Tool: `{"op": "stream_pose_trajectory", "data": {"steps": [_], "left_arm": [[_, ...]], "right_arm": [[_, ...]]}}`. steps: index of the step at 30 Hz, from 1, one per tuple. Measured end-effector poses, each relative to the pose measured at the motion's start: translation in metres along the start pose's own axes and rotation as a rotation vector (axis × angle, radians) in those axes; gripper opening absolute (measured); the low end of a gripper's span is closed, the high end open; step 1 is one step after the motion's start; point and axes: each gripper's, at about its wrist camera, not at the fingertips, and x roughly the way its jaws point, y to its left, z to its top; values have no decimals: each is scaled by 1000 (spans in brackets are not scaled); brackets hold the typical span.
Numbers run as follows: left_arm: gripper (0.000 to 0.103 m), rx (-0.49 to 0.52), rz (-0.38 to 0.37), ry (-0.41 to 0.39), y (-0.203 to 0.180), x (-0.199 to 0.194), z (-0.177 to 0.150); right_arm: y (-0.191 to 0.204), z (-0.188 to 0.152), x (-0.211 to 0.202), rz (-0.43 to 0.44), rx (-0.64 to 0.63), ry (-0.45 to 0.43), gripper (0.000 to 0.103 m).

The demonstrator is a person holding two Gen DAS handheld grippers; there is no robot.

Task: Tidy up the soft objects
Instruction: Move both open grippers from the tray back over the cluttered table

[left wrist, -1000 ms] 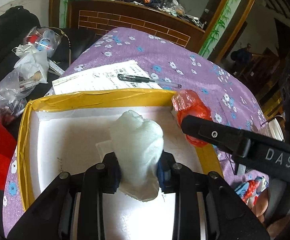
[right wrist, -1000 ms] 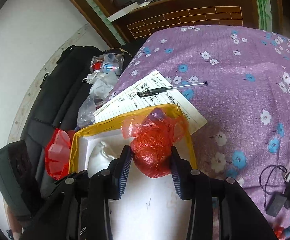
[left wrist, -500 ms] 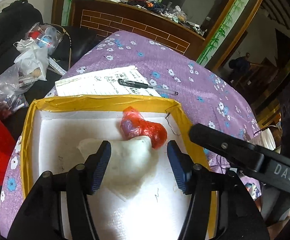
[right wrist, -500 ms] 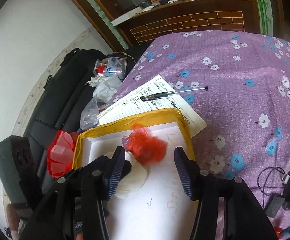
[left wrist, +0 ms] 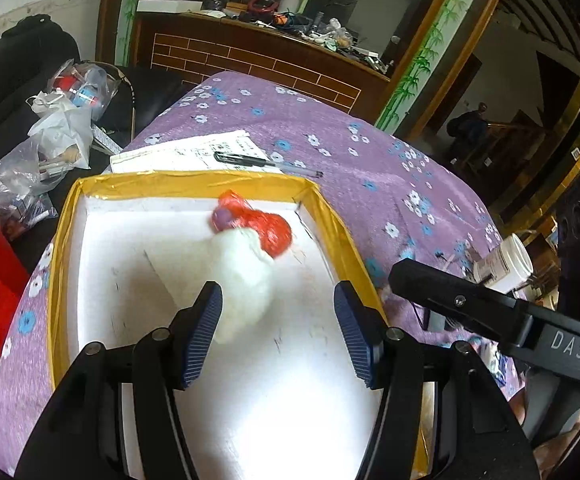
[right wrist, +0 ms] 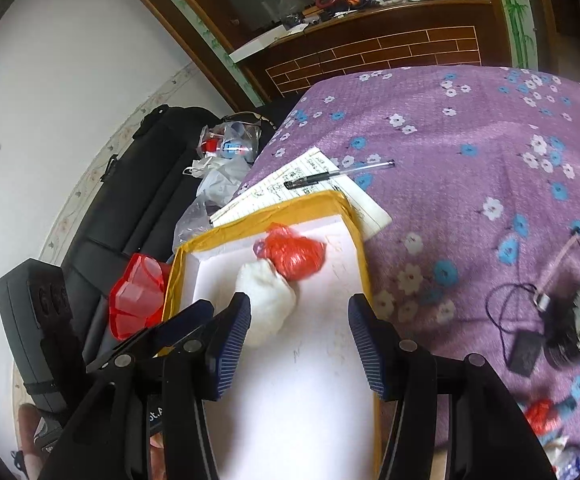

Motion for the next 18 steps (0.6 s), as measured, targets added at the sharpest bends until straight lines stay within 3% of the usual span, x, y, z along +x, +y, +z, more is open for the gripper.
{"op": "stream_pose_trajectory", "data": {"steps": [14, 16, 18], "left_arm": [[57, 117, -46, -57, -61, -33, -45], [57, 137, -10, -87, -69, -35, -54], [57, 168, 71, -143, -73, -36, -62]], "right_arm": [[-37, -52, -62, 42, 50, -34, 54], [-44, -58, -70, 45, 58, -40, 54], [-50, -65, -80, 55, 71, -49, 54]]}}
